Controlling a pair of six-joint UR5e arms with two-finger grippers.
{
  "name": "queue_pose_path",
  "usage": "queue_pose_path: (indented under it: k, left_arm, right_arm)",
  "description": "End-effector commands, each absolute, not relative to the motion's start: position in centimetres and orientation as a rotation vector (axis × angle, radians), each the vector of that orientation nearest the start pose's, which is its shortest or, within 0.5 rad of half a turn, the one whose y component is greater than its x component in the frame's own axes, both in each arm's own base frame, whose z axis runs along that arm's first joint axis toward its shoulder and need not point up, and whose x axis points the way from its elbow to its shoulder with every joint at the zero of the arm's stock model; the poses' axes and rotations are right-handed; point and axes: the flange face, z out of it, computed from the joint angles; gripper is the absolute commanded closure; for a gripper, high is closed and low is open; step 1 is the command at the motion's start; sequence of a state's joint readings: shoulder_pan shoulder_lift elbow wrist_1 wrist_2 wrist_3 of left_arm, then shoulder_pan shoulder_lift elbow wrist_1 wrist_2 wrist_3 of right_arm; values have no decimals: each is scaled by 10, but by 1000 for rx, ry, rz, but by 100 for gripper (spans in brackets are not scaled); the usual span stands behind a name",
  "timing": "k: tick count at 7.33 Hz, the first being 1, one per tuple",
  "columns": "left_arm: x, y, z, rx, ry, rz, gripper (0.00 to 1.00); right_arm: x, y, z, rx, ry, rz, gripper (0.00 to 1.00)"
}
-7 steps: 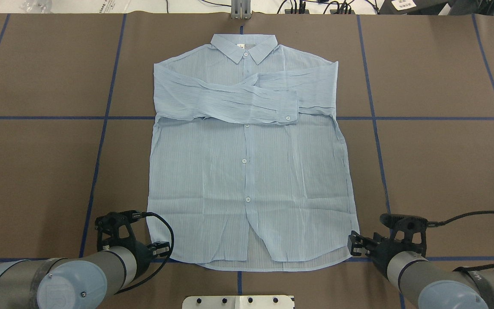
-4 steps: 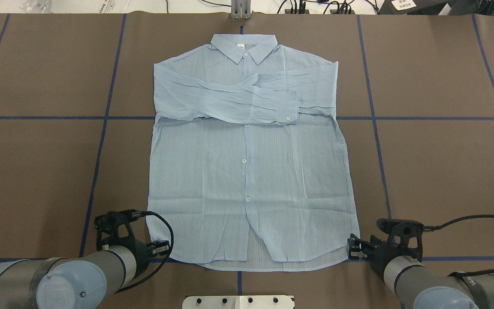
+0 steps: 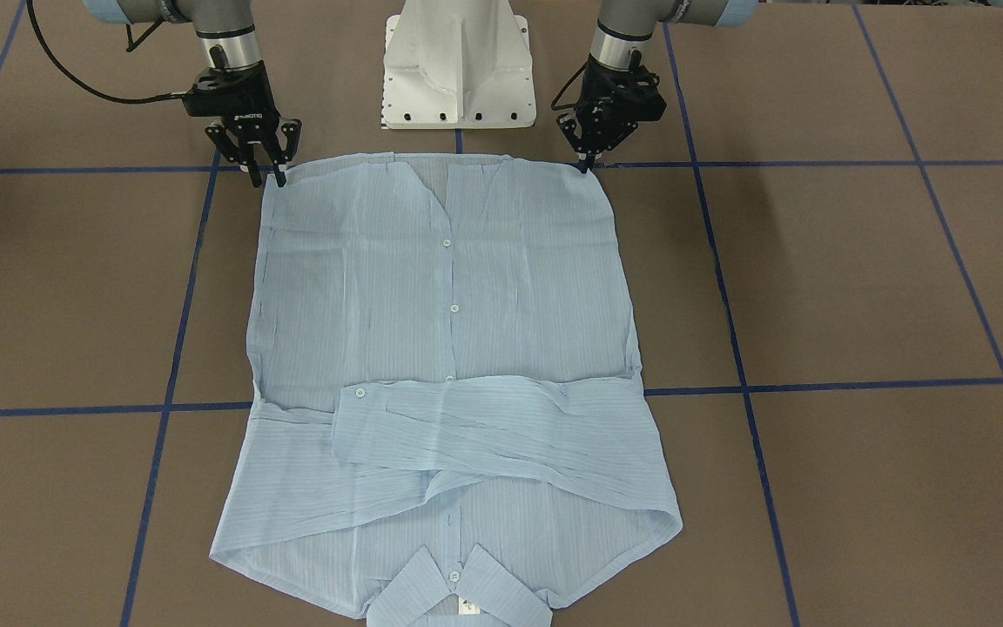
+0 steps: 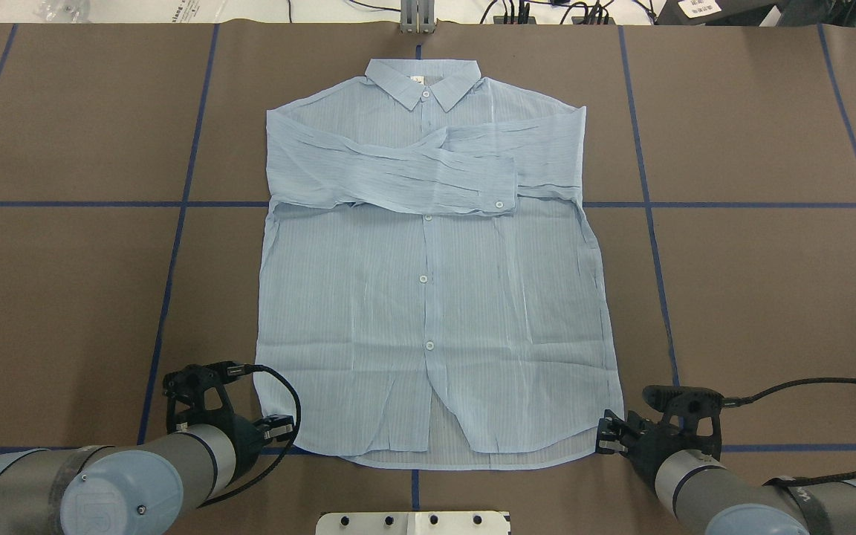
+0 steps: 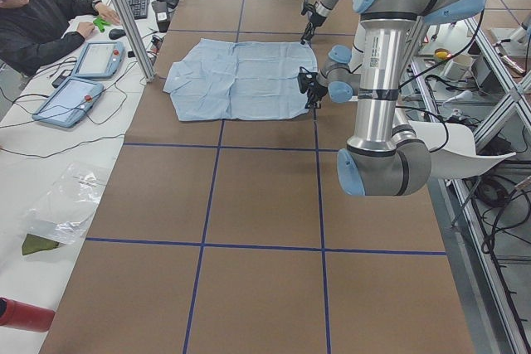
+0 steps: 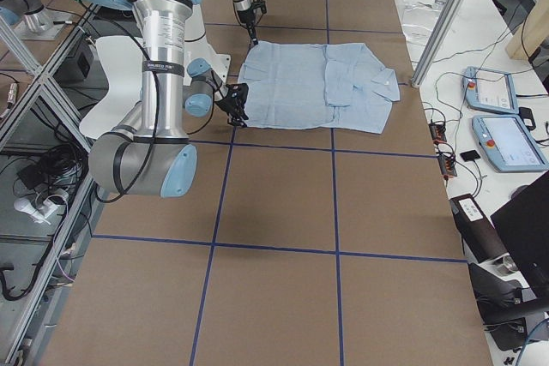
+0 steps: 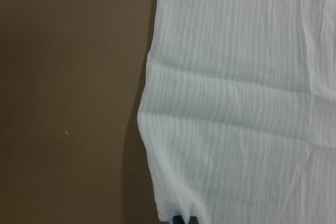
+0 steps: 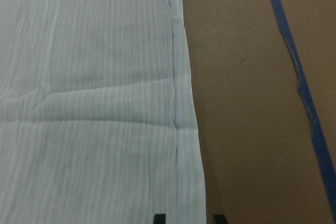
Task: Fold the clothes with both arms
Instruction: 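Lower both grippers onto the hem corners and close on the fabric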
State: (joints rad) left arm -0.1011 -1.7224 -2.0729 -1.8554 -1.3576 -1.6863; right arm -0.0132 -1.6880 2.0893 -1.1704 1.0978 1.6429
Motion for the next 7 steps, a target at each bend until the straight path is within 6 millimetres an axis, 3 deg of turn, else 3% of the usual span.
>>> queue_pose_path:
  k: [1,3,4,7]
  left_arm:
    - [494,-205,320,191,942,-301,100]
    - [493,-205,320,191,941,-300,100]
    - [493,-205,320,191,942,-301,100]
    - [494,-205,319,191,943,-298,100]
  right_arm:
    - [-453,-170,423,413,-804,239,68]
    - [-454,-168,425,412,-789,230,76]
    - [-454,-168,422,413,-784,229,96]
    - [-453,-166,420,411,-788,226,100]
